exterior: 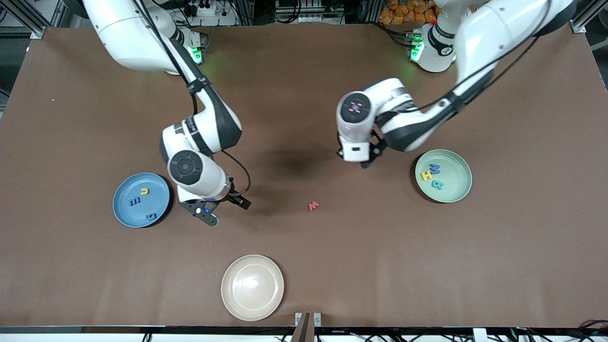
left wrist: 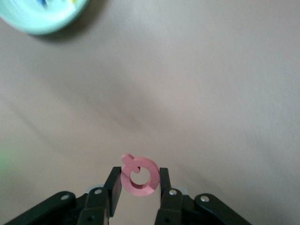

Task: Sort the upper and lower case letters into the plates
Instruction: 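Carry the o to the green plate while the right gripper reaches the pink letter, then release the o on the green plate while the right gripper grasps the pink letter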

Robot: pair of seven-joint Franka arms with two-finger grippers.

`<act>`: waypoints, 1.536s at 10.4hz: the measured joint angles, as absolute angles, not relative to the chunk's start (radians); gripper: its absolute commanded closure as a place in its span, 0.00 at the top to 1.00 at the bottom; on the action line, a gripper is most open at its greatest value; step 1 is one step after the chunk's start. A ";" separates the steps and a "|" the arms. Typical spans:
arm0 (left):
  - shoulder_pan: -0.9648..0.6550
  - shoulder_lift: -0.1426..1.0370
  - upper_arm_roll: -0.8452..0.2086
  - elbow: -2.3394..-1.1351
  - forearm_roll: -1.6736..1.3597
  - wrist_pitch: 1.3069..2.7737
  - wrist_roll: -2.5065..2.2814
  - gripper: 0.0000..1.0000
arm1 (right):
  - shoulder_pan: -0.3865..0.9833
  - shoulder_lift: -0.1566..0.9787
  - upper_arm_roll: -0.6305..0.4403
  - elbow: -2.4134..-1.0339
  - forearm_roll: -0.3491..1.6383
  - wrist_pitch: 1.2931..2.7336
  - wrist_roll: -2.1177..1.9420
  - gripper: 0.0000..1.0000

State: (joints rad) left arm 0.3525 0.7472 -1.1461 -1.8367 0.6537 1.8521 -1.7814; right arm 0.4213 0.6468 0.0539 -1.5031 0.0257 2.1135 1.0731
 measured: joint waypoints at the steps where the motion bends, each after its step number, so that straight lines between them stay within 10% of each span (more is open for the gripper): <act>1: 0.449 0.746 -1.180 -1.862 0.660 1.834 -1.695 0.21 | 0.448 0.671 0.054 -1.493 0.026 2.154 1.114 1.00; 10: 1.039 0.746 -1.291 -2.141 0.868 1.961 -1.178 0.29 | 0.604 0.964 0.054 -1.153 0.026 2.290 1.464 1.00; 13: 1.098 0.747 -1.291 -2.181 0.909 2.012 -1.061 1.00 | 0.609 0.998 0.053 -1.144 0.026 2.356 1.471 1.00; 16: 1.108 0.746 -1.292 -2.180 0.911 2.016 -0.912 1.00 | 0.621 1.028 0.053 -1.141 0.026 2.386 1.478 1.00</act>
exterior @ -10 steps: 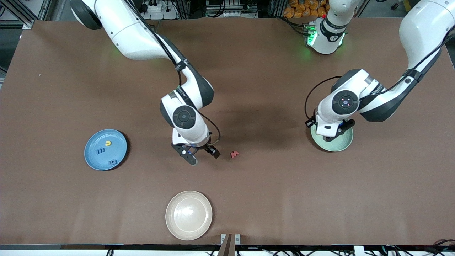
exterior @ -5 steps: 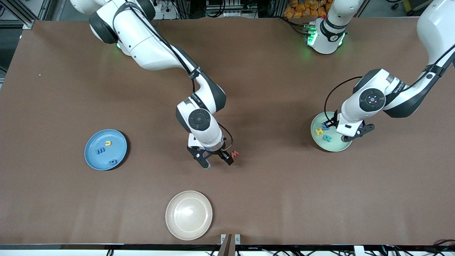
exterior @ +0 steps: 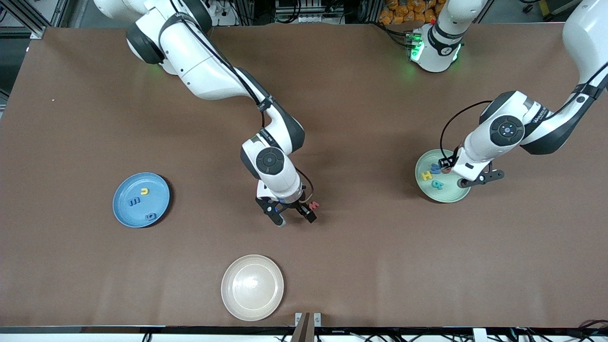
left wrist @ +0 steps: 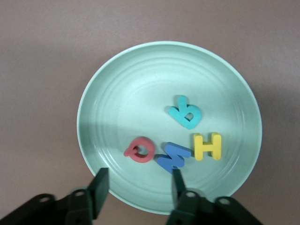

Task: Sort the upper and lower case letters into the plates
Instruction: 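Release the o on the green plate while the right gripper grasps the pink letter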

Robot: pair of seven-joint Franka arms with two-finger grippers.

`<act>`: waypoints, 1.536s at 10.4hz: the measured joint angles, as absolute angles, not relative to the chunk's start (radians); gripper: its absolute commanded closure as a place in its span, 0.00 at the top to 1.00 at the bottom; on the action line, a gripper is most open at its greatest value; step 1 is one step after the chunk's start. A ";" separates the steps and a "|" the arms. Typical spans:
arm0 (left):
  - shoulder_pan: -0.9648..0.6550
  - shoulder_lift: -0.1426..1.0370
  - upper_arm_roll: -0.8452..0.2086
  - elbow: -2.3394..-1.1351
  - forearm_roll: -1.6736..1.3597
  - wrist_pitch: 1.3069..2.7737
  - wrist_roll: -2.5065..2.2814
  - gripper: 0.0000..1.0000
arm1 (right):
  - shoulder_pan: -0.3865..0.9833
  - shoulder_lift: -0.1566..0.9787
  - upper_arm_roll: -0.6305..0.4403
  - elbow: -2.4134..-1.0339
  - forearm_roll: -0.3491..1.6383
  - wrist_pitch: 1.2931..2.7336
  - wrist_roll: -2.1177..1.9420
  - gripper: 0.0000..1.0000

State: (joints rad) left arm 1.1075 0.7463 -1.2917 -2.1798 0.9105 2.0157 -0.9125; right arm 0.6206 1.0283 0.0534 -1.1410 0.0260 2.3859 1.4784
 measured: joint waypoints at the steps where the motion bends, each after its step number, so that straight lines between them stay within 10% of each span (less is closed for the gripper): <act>1: 1.108 0.746 -1.293 -2.178 0.911 2.016 -0.899 1.00 | 0.625 1.037 0.054 -1.141 0.026 2.384 1.478 1.00; 13: 1.094 0.732 -1.426 -1.946 0.889 1.870 -0.653 1.00 | 0.661 1.076 0.054 -1.135 0.026 2.382 1.481 1.00; 16: 0.801 0.625 -1.201 -1.719 0.662 1.764 -0.561 1.00 | 0.669 1.077 0.054 -1.131 0.026 2.380 1.482 1.00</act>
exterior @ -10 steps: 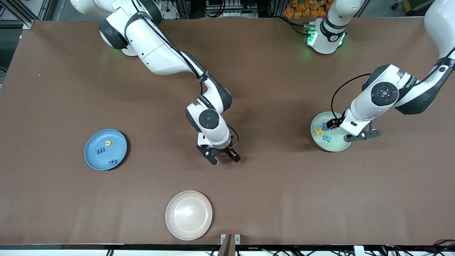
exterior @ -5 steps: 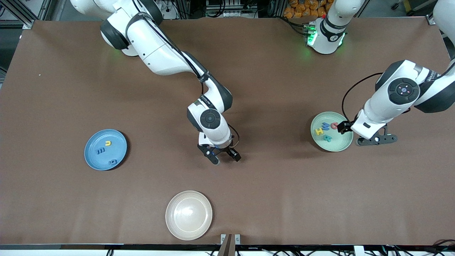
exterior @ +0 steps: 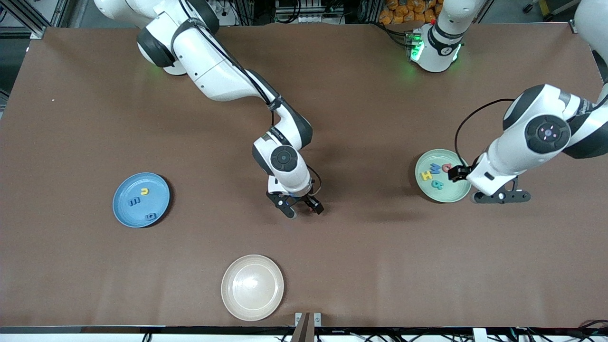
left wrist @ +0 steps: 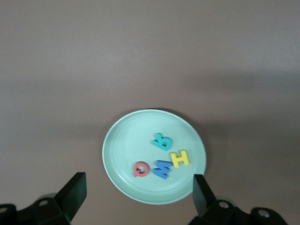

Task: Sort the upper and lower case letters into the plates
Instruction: 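Release the o on the green plate while the right gripper grasps the pink letter, then carry the pink letter toward the blue plate with the right gripper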

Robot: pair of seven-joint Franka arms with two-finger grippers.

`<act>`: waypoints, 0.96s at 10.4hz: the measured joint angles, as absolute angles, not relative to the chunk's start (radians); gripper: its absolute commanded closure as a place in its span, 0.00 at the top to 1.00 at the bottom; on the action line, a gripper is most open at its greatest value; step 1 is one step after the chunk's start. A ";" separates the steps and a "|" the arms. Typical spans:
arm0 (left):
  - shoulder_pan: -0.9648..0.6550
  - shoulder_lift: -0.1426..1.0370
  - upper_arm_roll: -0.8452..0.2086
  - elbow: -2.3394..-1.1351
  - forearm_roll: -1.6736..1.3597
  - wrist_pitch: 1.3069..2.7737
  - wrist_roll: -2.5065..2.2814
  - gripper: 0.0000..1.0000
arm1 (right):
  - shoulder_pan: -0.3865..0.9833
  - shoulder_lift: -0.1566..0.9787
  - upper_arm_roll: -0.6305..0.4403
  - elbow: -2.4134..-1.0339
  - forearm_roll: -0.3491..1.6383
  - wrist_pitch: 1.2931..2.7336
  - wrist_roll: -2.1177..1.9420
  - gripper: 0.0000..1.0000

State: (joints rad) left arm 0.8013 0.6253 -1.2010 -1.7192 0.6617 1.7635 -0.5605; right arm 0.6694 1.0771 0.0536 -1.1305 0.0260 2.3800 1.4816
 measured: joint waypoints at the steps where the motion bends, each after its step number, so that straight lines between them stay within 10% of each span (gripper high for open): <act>1: 0.698 0.558 -1.087 -1.663 0.570 1.753 -0.510 1.00 | 0.672 1.078 0.054 -1.127 0.026 2.380 1.485 1.00; 5: 0.360 0.288 -0.587 -1.572 0.256 1.722 -0.271 1.00 | 0.675 1.079 0.054 -1.114 0.026 2.380 1.494 1.00; 7: 0.183 0.194 -0.324 -1.559 0.148 1.695 -0.164 1.00 | 0.675 1.079 0.054 -1.111 0.026 2.380 1.494 0.00; 10: 0.040 0.083 -0.079 -1.555 0.021 1.679 -0.086 1.00 | 0.676 1.078 0.054 -1.101 0.026 2.387 1.497 0.00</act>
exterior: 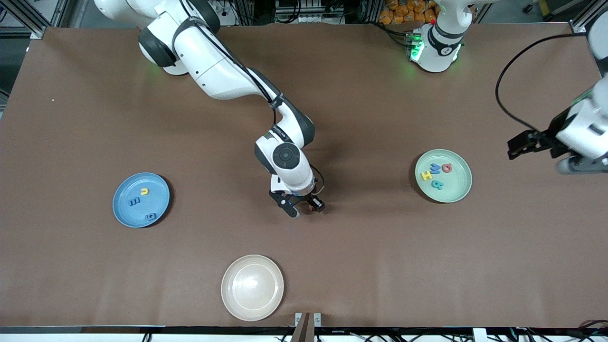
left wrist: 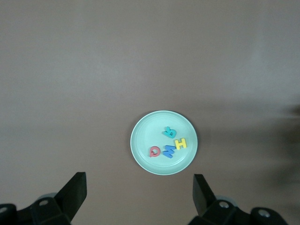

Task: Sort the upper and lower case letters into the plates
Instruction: 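Carry the pink letter toward the blue plate with the right gripper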

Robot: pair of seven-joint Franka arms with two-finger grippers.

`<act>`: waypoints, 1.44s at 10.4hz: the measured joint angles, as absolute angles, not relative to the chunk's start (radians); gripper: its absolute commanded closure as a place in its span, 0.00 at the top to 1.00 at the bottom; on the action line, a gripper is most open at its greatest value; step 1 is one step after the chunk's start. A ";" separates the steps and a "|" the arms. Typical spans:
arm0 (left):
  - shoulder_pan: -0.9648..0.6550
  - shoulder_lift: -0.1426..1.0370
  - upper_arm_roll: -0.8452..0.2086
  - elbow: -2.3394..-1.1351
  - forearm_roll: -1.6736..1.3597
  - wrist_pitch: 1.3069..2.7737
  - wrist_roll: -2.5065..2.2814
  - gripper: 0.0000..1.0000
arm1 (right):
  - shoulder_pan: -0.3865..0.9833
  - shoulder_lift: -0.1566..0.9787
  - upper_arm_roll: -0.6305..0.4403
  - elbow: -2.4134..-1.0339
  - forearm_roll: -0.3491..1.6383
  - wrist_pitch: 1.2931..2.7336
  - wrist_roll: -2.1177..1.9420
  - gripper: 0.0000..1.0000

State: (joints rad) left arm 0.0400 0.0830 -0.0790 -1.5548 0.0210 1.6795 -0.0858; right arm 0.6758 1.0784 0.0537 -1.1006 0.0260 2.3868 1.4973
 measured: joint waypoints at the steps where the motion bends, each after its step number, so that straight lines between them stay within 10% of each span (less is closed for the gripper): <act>1: 0.040 0.055 -0.063 -1.555 0.012 1.676 -0.082 1.00 | 0.676 1.078 0.054 -1.095 0.026 2.387 1.497 0.00; 15: -0.015 0.009 -0.023 -1.557 0.012 1.654 -0.057 1.00 | 0.557 0.895 -0.020 -1.138 -0.003 1.943 1.112 0.00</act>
